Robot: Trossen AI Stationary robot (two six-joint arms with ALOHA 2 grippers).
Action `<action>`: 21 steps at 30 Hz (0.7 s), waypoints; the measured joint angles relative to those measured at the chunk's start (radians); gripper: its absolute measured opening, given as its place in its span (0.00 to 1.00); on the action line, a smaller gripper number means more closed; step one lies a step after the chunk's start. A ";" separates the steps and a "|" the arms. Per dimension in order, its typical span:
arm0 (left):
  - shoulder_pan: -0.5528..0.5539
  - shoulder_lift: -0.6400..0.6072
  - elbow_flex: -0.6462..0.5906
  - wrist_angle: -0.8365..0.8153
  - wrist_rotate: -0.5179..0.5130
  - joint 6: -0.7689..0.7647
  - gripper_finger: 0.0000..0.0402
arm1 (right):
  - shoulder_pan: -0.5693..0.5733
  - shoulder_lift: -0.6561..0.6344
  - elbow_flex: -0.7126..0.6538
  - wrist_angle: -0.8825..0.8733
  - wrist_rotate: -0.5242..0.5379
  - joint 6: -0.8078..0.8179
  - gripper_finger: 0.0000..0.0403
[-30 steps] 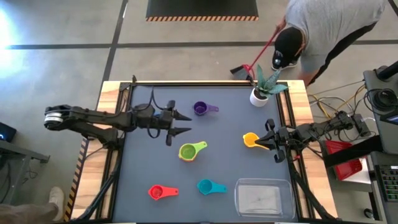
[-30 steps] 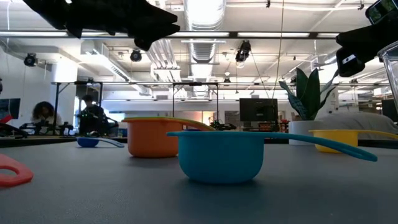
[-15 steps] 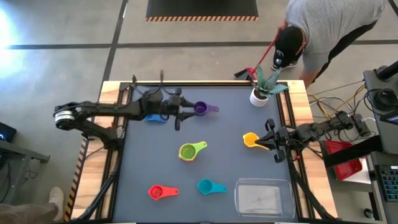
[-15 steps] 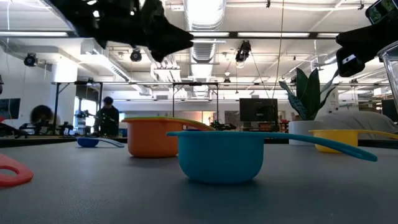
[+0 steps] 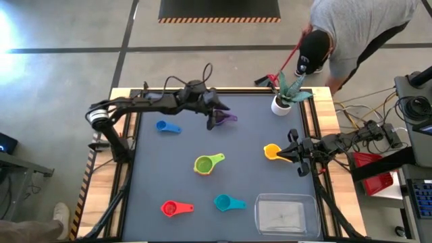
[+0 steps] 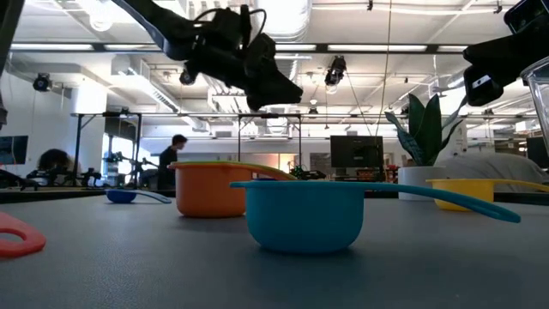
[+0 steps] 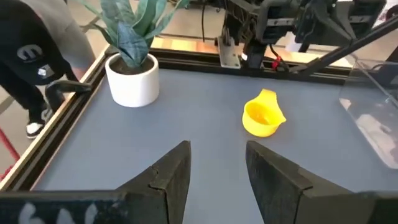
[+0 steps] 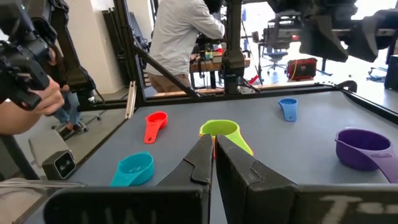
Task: Nest measuring cups in basket
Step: Stack the purple measuring cup on top of the green measuring cup
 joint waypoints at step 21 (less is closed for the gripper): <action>0.041 -0.007 -0.059 0.011 0.006 -0.014 0.34 | 0.000 0.000 0.000 0.000 0.000 0.000 0.02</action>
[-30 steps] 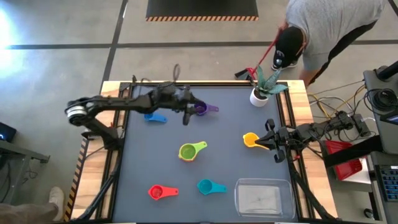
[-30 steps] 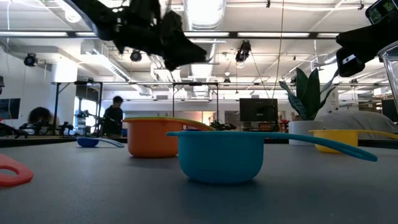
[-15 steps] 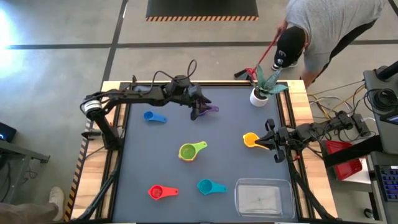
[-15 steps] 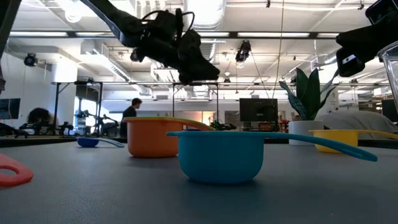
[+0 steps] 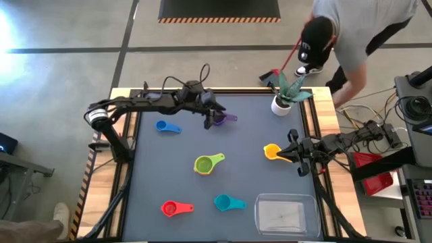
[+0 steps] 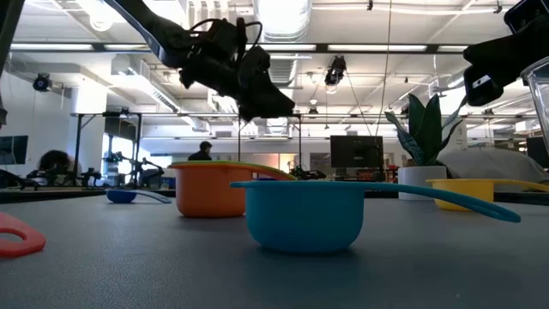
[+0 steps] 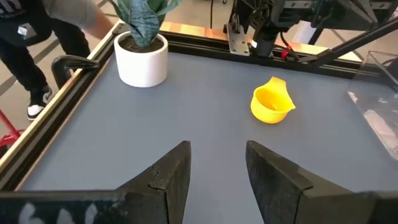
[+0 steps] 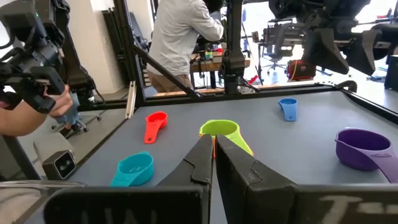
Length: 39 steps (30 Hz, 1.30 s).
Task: Nest measuring cups in basket
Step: Stack the purple measuring cup on top of the green measuring cup
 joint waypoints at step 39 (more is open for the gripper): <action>0.076 -0.226 -0.342 0.160 -0.107 0.000 0.41 | 0.000 0.000 0.000 0.000 0.000 0.000 0.02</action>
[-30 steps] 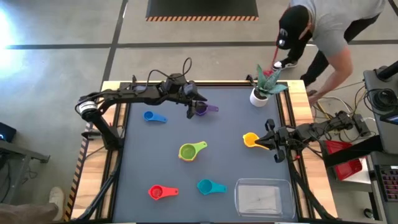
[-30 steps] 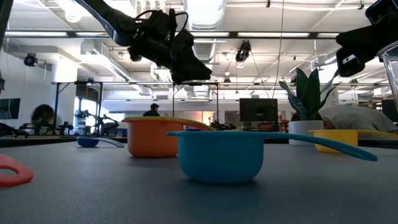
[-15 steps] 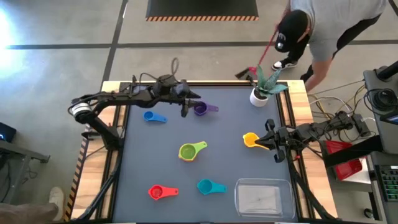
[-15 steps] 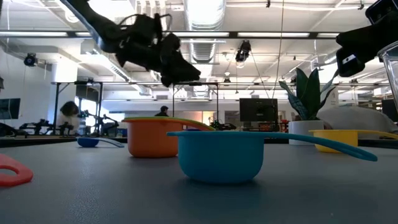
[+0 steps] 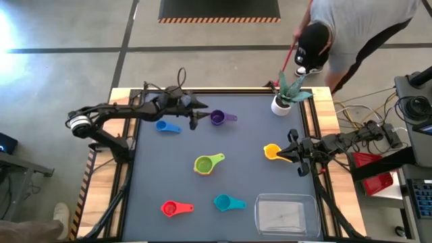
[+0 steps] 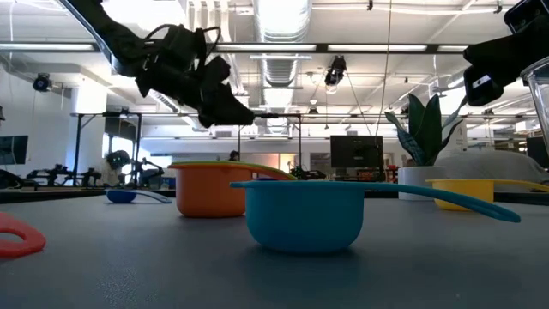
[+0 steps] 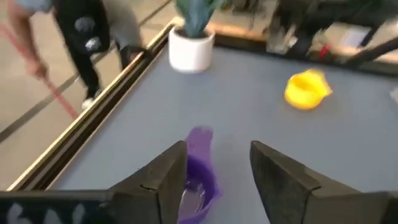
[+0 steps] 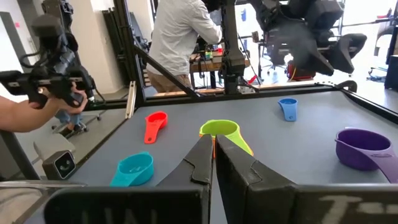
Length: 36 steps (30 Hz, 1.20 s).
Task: Nest measuring cups in basket
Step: Stack the purple measuring cup on top of the green measuring cup
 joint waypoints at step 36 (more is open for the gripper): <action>0.069 0.051 0.183 -0.295 0.207 0.132 0.51 | 0.000 0.000 0.000 0.000 0.000 0.000 0.02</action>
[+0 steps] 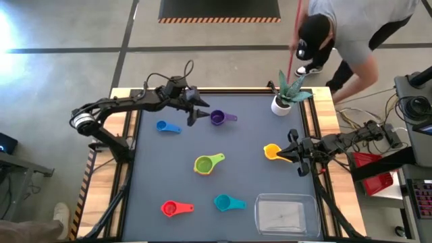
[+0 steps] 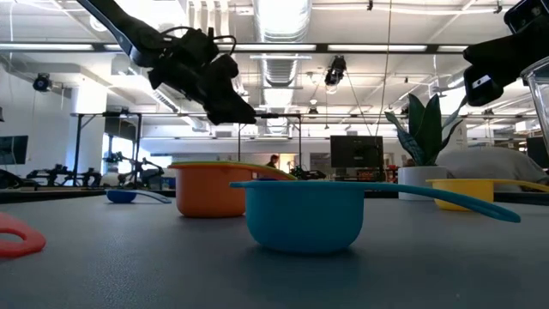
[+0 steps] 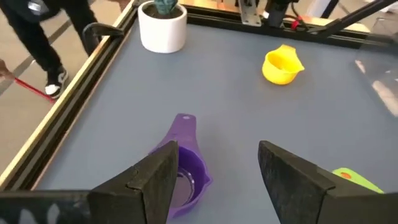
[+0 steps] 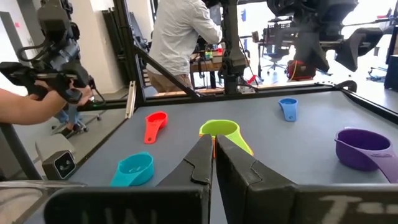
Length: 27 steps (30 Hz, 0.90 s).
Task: Nest measuring cups in basket
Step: Stack the purple measuring cup on top of the green measuring cup
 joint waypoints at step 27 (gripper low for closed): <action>-0.051 -0.547 -0.247 0.094 -0.026 -0.121 0.51 | 0.000 0.000 0.000 0.003 0.053 -0.018 0.02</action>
